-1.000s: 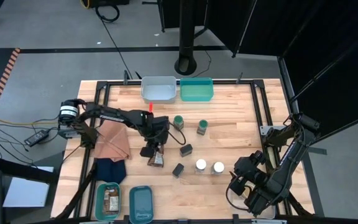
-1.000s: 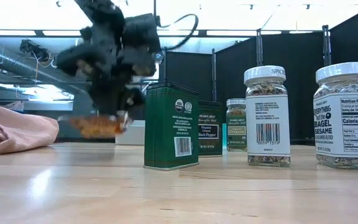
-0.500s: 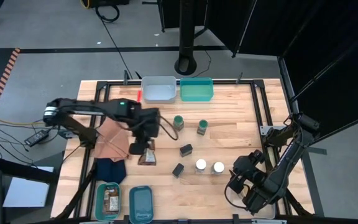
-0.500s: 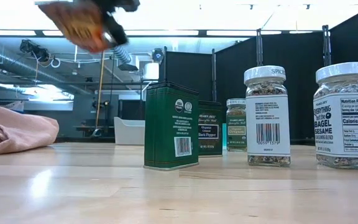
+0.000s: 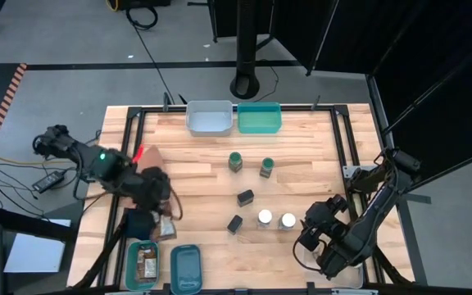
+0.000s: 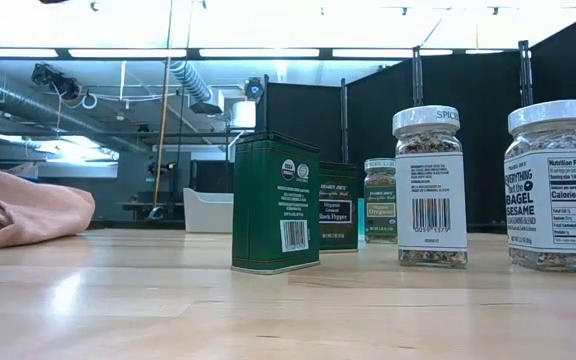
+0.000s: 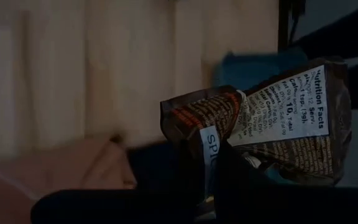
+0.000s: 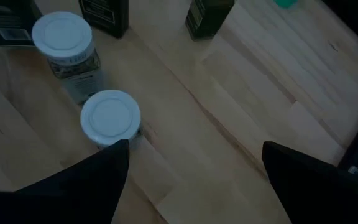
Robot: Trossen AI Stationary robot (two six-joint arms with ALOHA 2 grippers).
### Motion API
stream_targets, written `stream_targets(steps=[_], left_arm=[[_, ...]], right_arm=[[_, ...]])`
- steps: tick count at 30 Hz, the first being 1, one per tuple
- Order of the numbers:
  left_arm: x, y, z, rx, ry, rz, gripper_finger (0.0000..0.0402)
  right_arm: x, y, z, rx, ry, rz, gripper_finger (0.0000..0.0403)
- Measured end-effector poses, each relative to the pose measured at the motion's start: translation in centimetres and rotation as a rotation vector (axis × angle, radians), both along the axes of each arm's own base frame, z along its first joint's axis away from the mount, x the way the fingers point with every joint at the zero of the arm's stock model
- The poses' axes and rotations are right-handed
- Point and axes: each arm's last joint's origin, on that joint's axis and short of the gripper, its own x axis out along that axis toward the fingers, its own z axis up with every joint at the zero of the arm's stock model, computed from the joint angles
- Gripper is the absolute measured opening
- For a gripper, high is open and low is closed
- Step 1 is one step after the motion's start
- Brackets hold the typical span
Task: Sort spices by type
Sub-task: Put the orange spice pack into the green bin
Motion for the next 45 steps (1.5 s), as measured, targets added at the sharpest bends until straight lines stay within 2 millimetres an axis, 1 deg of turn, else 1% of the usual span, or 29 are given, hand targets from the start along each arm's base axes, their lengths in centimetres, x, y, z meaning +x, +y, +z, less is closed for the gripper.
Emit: stream_targets(steps=[6,11,16,22,25,30,36,40,45], left_arm=[[-1.6,-3.5,-2.5,-0.035,0.074,-0.029,0.0013],[-2.8,-6.2,-4.5,-0.107,0.078,-0.046,0.0013],[-4.2,-8.1,-6.0,-0.158,0.105,-0.036,0.0014],[-5.4,-9.5,-7.8,-0.202,0.102,-0.004,0.0015],[-6.0,-9.8,-8.7,-0.211,0.120,0.014,0.0016],[-6.8,-10.1,-9.6,-0.197,0.138,-0.007,0.0016],[-7.0,-10.2,-10.8,-0.196,0.131,-0.013,0.0017],[-6.9,-10.4,-11.1,-0.221,0.116,-0.014,0.0017],[-6.7,-10.9,-11.7,-0.197,0.126,-0.017,0.0017]], right_arm=[[0.3,-0.3,0.0,-0.003,0.007,-0.007,0.0374],[0.6,-0.6,0.0,-0.004,0.010,-0.015,0.0374],[0.8,-0.7,0.0,-0.009,0.020,-0.007,0.0374],[1.0,-0.9,0.0,-0.012,0.027,-0.004,0.0374],[1.0,-0.9,0.0,-0.012,0.027,-0.004,0.0374],[1.0,-0.9,0.0,-0.011,0.027,-0.004,0.0374],[1.0,-0.9,0.0,-0.011,0.027,-0.004,0.0374],[1.0,-0.9,0.0,-0.011,0.027,-0.004,0.0374],[1.0,-0.9,0.0,-0.012,0.027,-0.004,0.0374]])
